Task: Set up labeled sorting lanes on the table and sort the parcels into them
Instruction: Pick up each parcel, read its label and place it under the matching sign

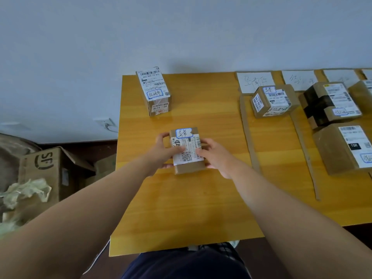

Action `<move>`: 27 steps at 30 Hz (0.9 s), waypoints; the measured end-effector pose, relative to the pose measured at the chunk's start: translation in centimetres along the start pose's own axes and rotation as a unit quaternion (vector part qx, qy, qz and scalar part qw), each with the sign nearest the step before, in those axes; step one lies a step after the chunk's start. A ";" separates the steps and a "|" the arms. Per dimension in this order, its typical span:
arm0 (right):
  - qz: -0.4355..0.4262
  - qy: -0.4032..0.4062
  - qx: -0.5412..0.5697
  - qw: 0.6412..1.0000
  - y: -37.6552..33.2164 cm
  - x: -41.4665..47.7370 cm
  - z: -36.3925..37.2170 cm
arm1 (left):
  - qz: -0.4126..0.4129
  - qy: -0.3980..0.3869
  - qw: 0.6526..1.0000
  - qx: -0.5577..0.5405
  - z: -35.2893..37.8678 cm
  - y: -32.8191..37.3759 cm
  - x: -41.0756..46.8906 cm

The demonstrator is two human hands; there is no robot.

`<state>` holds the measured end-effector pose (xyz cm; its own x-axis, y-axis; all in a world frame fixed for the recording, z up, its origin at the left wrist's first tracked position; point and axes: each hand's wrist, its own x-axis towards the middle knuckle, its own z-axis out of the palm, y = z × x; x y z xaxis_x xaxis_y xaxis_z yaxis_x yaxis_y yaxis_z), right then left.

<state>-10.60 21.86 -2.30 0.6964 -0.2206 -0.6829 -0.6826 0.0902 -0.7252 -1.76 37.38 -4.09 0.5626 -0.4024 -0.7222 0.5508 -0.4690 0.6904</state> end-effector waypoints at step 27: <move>-0.076 0.072 0.115 0.988 -1.7 -3.8 -6.2 | 0.152 -0.021 0.988 0.029 3.5 6.1 -2.1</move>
<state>-13.48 16.50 2.06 0.7372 -0.3832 -0.5565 -0.4923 0.2594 -0.8309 -1.74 32.66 1.49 0.6692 -0.5640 -0.4839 0.3233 -0.3654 0.8729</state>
